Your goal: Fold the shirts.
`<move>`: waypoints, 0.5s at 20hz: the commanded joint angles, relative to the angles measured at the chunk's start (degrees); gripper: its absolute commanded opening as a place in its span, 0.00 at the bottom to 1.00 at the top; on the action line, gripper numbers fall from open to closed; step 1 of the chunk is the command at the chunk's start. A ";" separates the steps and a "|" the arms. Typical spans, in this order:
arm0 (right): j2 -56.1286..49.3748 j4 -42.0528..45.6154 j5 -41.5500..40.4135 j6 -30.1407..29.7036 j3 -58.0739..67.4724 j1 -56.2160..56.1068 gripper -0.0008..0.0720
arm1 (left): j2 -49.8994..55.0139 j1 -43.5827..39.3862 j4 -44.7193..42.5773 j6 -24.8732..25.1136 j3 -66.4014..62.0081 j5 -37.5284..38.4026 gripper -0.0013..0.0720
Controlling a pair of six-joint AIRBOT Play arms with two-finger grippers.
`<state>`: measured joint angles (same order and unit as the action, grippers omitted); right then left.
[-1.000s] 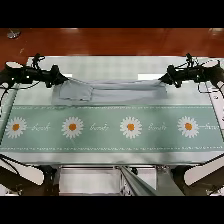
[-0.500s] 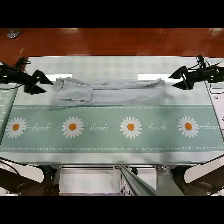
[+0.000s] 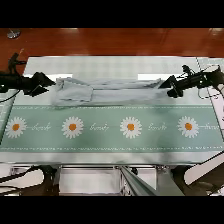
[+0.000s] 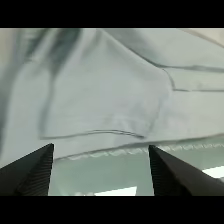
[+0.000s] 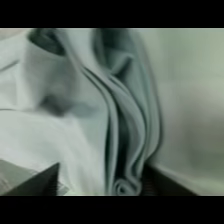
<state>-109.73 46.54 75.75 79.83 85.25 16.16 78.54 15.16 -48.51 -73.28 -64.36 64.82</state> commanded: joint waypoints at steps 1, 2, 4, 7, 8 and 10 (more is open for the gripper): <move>-0.26 -2.51 -0.68 -0.22 0.87 -2.40 0.12 | -1.73 -8.94 3.21 1.70 2.64 -2.78 0.97; 0.39 -3.34 0.96 -1.27 1.49 -2.36 0.05 | -1.20 -11.82 3.58 1.70 2.54 -3.37 0.87; 4.26 -0.15 3.06 -2.38 1.66 -1.38 0.05 | 0.02 -16.85 4.90 2.12 1.66 -4.24 0.06; 14.71 10.05 4.72 -2.91 -1.36 -1.03 0.05 | 1.51 -25.33 7.87 3.85 -0.55 -8.83 0.05; 19.52 11.26 4.04 -3.96 -4.48 -0.94 0.05 | 2.03 -28.50 7.82 3.85 -1.60 -10.67 0.05; 29.88 11.47 2.29 -5.70 -11.89 -0.87 0.05 | 4.26 -35.32 6.86 3.69 -4.63 -13.62 0.05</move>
<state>-91.42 54.30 79.20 76.42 80.27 15.16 80.73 -11.66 -41.91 -70.02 -66.08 56.05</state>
